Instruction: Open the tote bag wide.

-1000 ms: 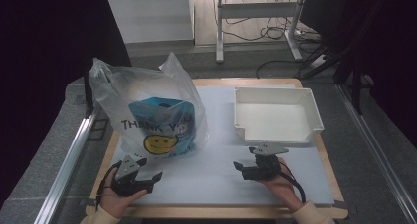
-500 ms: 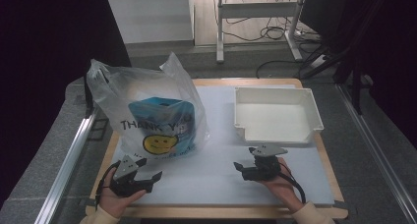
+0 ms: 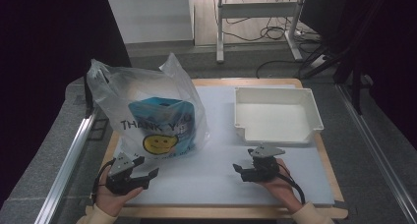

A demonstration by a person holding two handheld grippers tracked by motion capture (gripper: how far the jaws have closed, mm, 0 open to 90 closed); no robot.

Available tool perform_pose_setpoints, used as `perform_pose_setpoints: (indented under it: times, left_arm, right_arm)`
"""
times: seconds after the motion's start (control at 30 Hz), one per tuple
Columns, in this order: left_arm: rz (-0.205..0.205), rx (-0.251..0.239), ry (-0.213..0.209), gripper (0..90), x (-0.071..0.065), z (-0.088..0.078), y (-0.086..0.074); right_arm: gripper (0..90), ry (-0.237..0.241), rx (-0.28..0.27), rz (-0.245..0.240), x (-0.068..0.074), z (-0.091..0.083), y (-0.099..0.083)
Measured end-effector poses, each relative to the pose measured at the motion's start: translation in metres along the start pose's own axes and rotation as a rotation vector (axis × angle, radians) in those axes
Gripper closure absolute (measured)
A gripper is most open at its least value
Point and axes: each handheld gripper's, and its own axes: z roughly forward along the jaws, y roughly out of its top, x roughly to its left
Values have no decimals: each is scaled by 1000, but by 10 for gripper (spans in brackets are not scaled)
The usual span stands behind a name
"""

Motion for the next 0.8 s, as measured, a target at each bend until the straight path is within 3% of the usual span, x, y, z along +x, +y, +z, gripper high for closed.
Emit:
perform_pose_setpoints:
  times: [0.43,0.57,0.8]
  left_arm:
    - [-17,-43,-1,310,6,-15,11]
    - [-15,-37,-1,308,7,-17,16]
    - [-19,-79,-9,312,7,-30,28]
  right_arm:
    - [205,-10,-5,11,-3,-2,-1]
    - [205,-12,-8,14,-4,-2,-1]
    - [207,-23,-22,14,-3,-6,0]
